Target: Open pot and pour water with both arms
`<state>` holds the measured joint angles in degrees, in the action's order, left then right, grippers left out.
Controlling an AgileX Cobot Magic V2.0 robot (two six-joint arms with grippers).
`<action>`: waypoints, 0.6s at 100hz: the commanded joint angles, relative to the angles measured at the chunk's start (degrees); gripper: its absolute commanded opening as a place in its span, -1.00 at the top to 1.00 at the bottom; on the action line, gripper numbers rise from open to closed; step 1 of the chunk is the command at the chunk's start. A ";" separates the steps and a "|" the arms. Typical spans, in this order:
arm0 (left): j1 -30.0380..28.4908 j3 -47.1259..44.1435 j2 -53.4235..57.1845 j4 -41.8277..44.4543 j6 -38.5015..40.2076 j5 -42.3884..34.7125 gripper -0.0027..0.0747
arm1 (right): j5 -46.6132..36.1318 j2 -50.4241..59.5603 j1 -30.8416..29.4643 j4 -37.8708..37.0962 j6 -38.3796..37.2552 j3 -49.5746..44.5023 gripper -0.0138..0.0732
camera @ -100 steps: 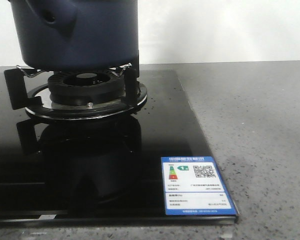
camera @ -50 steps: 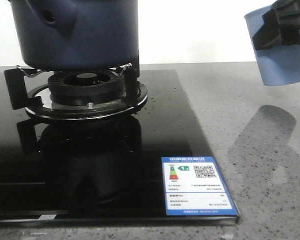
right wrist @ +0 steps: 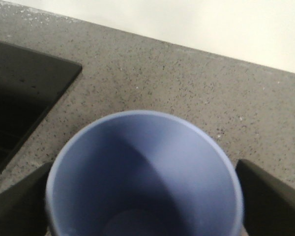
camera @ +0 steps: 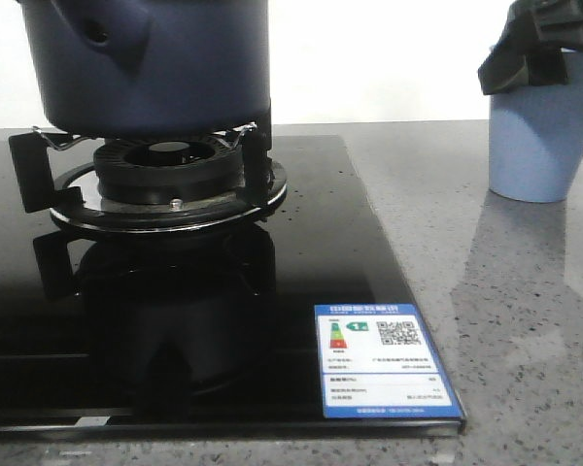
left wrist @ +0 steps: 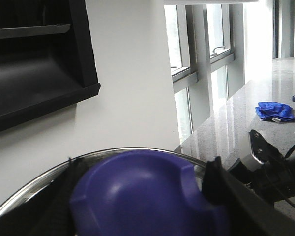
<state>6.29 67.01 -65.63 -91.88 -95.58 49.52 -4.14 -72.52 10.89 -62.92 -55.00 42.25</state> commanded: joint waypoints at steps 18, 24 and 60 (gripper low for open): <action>0.00 1.75 -2.89 -4.11 0.57 1.23 0.20 | -3.56 10.30 -0.30 0.43 -0.07 3.86 -0.80; 0.00 1.75 -4.69 -4.11 0.57 1.70 0.20 | -3.98 13.31 -0.30 0.43 -0.07 4.60 -0.80; 2.41 1.75 -15.40 -4.11 -1.83 4.06 0.20 | -7.08 27.85 -0.30 0.59 -0.20 4.84 0.83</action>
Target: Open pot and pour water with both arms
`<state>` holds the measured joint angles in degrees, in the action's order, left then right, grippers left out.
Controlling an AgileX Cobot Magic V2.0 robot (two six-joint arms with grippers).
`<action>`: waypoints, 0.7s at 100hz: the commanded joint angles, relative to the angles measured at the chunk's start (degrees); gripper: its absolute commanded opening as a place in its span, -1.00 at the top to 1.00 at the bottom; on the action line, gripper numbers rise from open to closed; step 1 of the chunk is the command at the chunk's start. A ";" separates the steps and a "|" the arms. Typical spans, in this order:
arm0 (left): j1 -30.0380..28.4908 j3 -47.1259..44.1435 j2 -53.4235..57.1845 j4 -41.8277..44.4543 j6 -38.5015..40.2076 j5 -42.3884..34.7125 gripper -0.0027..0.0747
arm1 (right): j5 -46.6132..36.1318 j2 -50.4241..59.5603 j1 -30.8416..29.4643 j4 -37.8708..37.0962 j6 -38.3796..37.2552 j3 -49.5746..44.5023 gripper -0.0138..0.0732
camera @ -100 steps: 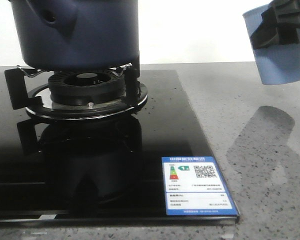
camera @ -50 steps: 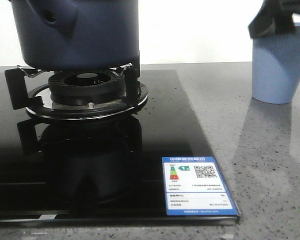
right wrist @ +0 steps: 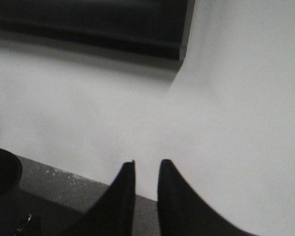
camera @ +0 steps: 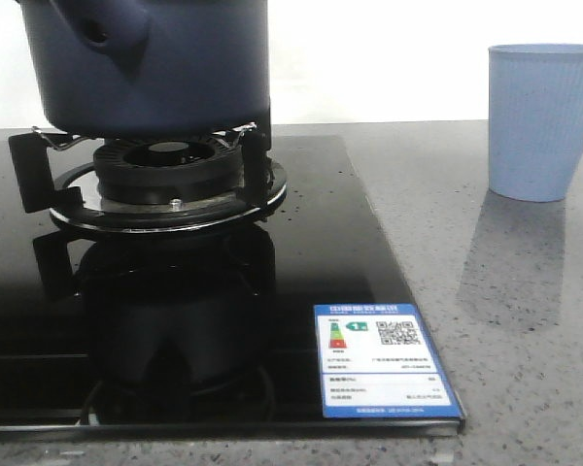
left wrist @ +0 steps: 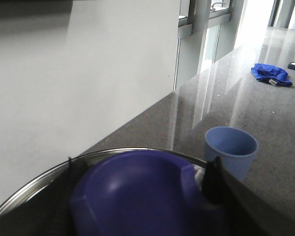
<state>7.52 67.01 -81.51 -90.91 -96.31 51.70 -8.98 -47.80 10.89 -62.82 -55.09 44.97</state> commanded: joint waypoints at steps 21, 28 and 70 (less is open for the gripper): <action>1.45 1.75 -2.09 -5.07 -2.60 0.80 0.20 | -2.00 7.28 -0.30 0.49 -0.11 2.11 0.84; 1.44 1.75 -2.13 -4.98 -2.60 -0.62 0.20 | -1.62 7.89 -0.30 0.49 -0.11 2.11 0.84; 1.16 1.75 -2.13 -4.22 -2.63 -1.48 -0.49 | -1.49 8.11 -0.30 0.49 -0.11 2.11 0.84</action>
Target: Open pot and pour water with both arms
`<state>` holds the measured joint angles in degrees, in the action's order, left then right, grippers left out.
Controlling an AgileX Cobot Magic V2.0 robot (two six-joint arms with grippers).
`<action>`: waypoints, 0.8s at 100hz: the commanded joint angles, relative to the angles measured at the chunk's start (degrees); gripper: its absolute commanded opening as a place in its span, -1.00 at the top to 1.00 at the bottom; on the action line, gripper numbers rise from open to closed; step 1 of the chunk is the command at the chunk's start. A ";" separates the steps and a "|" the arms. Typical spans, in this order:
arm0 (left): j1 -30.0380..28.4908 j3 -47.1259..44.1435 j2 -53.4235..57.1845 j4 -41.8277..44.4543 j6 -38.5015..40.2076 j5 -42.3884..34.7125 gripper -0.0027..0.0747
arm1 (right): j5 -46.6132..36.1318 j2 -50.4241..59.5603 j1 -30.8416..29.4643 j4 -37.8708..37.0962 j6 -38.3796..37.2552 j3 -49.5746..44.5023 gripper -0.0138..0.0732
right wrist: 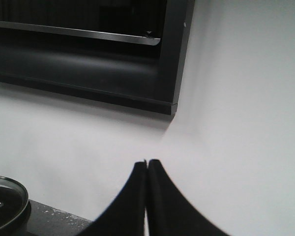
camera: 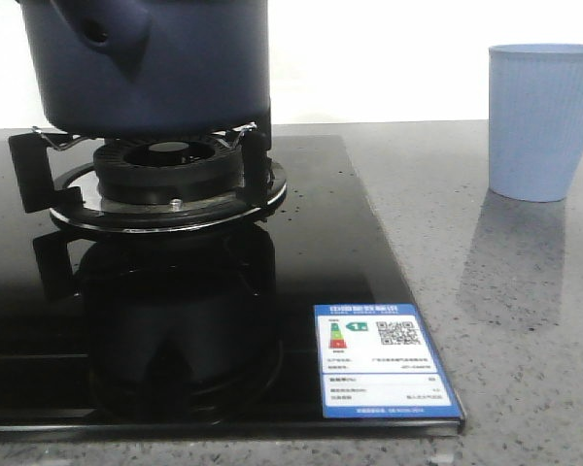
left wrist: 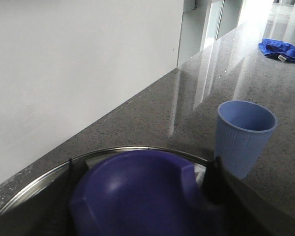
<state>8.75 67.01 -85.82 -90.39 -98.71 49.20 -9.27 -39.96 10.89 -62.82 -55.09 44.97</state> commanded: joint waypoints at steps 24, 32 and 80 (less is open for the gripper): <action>-0.16 1.75 5.62 -9.94 -0.23 1.47 -0.60 | -1.44 0.42 -0.30 0.49 -0.11 2.11 0.84; -0.89 1.75 9.08 -10.72 0.67 0.68 -0.21 | -1.42 1.50 -0.30 -0.72 -0.11 1.89 0.84; -4.36 -23.12 40.20 -5.60 4.16 -25.28 0.98 | -8.13 20.05 -0.30 -7.84 -0.11 -24.32 0.84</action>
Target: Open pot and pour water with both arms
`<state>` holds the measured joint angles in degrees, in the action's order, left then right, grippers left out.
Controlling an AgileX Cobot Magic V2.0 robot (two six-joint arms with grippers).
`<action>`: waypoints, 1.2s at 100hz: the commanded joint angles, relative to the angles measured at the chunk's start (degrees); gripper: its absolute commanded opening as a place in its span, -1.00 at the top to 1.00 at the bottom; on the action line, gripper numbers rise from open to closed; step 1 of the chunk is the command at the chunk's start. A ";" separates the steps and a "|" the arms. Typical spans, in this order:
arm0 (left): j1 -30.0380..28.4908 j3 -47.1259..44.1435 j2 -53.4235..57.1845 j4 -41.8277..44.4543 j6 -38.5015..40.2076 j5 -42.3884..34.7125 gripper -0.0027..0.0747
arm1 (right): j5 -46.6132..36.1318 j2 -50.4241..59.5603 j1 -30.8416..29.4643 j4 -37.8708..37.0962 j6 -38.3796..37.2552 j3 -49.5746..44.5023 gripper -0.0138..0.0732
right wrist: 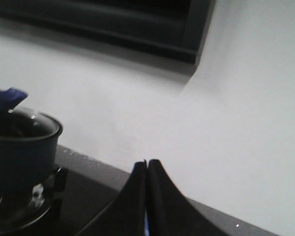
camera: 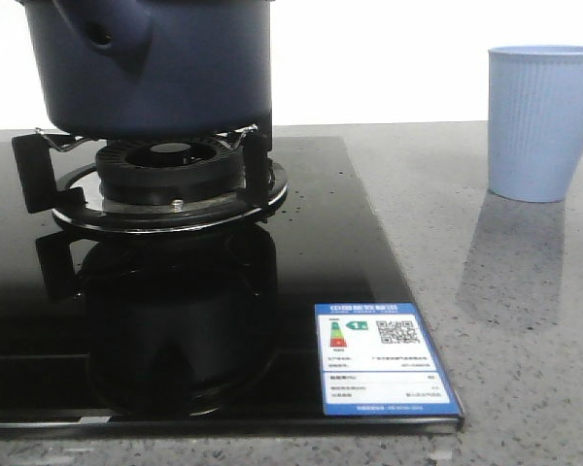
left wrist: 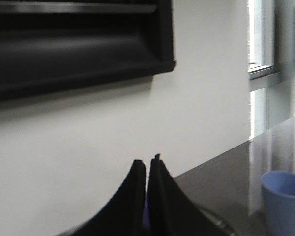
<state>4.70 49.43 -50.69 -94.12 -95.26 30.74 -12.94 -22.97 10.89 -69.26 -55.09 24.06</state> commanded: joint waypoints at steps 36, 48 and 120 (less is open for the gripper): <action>-0.31 -28.42 23.72 -4.98 0.71 -9.88 0.98 | -8.12 11.27 -0.30 -1.40 -0.11 -8.94 0.84; -0.31 -30.14 26.35 -5.18 0.71 -9.88 0.98 | -8.12 11.27 -0.30 -1.40 -0.11 -8.94 0.84; -0.31 -30.26 27.41 -4.45 0.07 -11.47 0.98 | -8.12 11.27 -0.30 -1.40 -0.11 -8.94 0.84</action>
<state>4.42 17.77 -23.61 -97.26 -95.24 19.84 -19.93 -11.42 10.89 -71.34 -55.09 13.65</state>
